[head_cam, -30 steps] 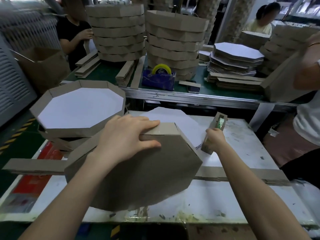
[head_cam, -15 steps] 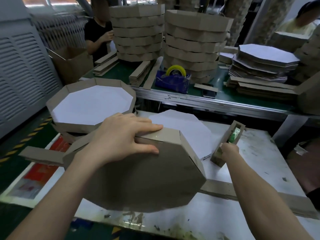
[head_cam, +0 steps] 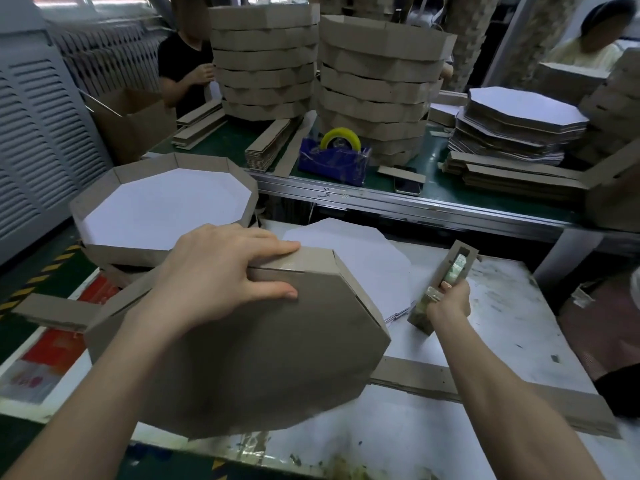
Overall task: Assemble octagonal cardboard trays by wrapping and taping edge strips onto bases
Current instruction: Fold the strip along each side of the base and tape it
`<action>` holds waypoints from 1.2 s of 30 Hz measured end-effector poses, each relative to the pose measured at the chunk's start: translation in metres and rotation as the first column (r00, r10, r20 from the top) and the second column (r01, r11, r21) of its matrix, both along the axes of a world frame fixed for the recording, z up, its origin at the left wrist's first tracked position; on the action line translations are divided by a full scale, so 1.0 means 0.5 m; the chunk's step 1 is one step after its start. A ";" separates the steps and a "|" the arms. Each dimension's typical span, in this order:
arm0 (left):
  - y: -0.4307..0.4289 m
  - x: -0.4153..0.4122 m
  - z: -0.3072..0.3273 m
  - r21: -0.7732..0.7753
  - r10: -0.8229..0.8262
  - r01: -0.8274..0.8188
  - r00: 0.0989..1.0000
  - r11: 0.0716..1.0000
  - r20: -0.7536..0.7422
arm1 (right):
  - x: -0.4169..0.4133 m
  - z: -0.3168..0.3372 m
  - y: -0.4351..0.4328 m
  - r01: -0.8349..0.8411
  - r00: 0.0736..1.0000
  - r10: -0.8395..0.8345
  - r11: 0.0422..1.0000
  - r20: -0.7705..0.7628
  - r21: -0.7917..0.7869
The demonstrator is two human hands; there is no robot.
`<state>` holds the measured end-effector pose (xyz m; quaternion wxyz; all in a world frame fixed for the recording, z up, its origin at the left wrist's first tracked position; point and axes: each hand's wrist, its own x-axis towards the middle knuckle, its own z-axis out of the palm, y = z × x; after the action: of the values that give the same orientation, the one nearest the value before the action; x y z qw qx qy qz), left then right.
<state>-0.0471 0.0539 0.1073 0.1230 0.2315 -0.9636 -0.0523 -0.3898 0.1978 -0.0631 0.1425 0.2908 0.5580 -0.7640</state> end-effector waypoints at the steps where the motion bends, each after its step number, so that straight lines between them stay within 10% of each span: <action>1: 0.001 -0.002 0.001 -0.003 0.006 -0.006 1.000 1.000 0.007 | 0.011 -0.007 0.000 0.037 0.999 -0.037 0.999 -0.009 -0.032; 28: 0.010 0.038 0.005 0.018 -0.007 0.006 0.999 1.000 0.039 | 0.125 -0.060 0.014 -0.109 0.898 0.293 0.871 -0.329 0.479; 36: -0.009 0.111 0.002 0.121 -0.037 0.028 0.997 0.992 0.071 | 0.256 0.186 -0.083 -0.494 0.290 0.833 0.552 -0.472 0.671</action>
<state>0.0085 0.0492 0.1085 0.0728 0.2245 -0.9662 -0.1035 -0.2618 0.1565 0.0297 0.1460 -0.3007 0.7725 -0.5399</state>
